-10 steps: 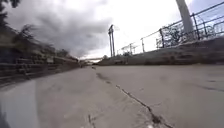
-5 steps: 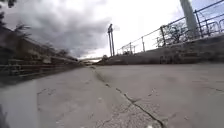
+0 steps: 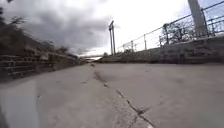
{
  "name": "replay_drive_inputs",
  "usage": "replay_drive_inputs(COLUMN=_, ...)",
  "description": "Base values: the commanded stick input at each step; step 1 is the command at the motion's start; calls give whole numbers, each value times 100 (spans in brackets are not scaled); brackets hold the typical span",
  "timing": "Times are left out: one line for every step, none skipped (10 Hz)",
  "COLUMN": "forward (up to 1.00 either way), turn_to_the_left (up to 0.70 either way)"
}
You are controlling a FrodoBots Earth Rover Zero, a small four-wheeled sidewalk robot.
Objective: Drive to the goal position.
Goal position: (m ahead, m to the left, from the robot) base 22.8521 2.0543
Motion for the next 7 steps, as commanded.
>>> replay_drive_inputs(forward=70, turn_to_the_left=0)
replay_drive_inputs(forward=70, turn_to_the_left=0)
replay_drive_inputs(forward=70, turn_to_the_left=0)
replay_drive_inputs(forward=70, turn_to_the_left=0)
replay_drive_inputs(forward=70, turn_to_the_left=0)
replay_drive_inputs(forward=70, turn_to_the_left=0)
replay_drive_inputs(forward=70, turn_to_the_left=0)
